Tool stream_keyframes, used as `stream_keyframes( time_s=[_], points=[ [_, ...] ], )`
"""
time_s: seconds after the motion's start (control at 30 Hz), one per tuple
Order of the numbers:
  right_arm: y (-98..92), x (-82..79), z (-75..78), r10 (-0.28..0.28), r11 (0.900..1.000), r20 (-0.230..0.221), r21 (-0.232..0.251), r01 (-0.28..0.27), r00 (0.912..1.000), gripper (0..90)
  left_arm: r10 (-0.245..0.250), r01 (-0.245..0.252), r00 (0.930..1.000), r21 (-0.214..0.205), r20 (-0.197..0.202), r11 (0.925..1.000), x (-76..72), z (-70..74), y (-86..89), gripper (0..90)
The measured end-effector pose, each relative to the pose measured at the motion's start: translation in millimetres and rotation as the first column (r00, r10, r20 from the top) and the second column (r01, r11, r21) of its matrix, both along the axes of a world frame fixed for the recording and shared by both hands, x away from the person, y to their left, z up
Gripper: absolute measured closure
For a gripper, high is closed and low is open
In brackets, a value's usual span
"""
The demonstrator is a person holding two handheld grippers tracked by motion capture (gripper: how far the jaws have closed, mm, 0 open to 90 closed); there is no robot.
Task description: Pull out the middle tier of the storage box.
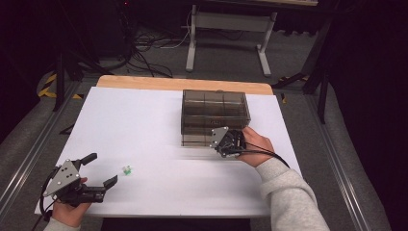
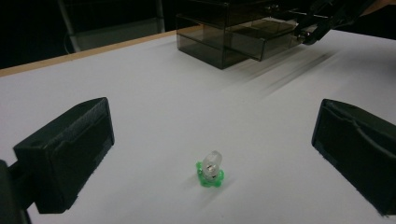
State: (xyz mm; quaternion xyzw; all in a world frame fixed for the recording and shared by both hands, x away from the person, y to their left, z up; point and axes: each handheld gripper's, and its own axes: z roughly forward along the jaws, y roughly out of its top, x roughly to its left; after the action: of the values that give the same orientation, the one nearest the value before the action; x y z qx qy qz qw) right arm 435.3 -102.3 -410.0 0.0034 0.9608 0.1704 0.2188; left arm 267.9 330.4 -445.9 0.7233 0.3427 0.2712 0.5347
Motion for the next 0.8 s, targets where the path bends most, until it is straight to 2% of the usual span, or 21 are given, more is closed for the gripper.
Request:
stream_keyframes(
  time_s=[0.07, 0.23, 0.37, 0.5, 0.6, 0.67, 0.73, 0.77, 0.8],
  points=[
    [0.0, -0.1, -0.3, -0.001, 1.0, 0.0, 0.0, 0.001, 1.0, 69.8, 0.006, -0.006, 0.9998, 0.009, 0.018, 0.9999, -0.5, 0.0, 0.3, 0.1],
    [0.5, -0.8, -1.7, -0.015, 0.9999, -0.018, -0.004, 0.014, 0.9997, 69.3, 0.006, -0.006, 0.9999, 0.022, 0.011, 0.9997, 1.0, -1.3, -0.7, 0.1],
    [2.5, -0.7, -3.4, -0.007, 1.0, -0.024, 0.006, 0.007, 0.9997, 65.0, 0.0, 0.0, 1.0, 0.012, 0.001, 0.9999, 2.1, -3.2, -0.8, 0.1],
    [3.5, -1.3, -2.1, -0.002, 0.9998, -0.04, 0.022, 0.003, 0.9992, 61.8, -0.009, 0.009, 0.9998, 0.03, 0.018, 0.9995, 1.7, -4.5, -1.7, 0.2],
    [4.0, -0.8, 0.7, 0.0, 0.9989, -0.044, 0.047, 0.002, 0.999, 59.1, -0.01, 0.01, 0.9997, 0.032, 0.021, 0.9994, 1.7, -4.6, -1.2, 0.1],
    [3.4, -1.1, 3.9, -0.017, 0.9967, -0.053, 0.078, 0.021, 0.9985, 57.3, -0.008, 0.007, 0.9998, 0.028, 0.016, 0.9996, 2.0, -4.5, -0.2, 0.1],
    [1.9, -2.8, 9.2, -0.051, 0.9878, -0.058, 0.144, 0.059, 0.997, 54.7, -0.006, 0.006, 0.9998, 0.025, 0.018, 0.9997, 2.2, -4.6, 0.3, 0.2],
    [1.9, -2.8, 9.2, -0.051, 0.9878, -0.058, 0.144, 0.059, 0.997, 54.7, -0.004, 0.004, 0.9998, 0.023, 0.021, 0.9997, 2.1, -4.5, 0.4, 0.2],
    [1.0, -3.5, 12.1, -0.06, 0.9823, -0.059, 0.174, 0.069, 0.9965, 52.7, -0.005, 0.004, 0.9997, 0.02, 0.022, 0.9998, 2.1, -4.3, 0.4, 0.1]
  ],
)
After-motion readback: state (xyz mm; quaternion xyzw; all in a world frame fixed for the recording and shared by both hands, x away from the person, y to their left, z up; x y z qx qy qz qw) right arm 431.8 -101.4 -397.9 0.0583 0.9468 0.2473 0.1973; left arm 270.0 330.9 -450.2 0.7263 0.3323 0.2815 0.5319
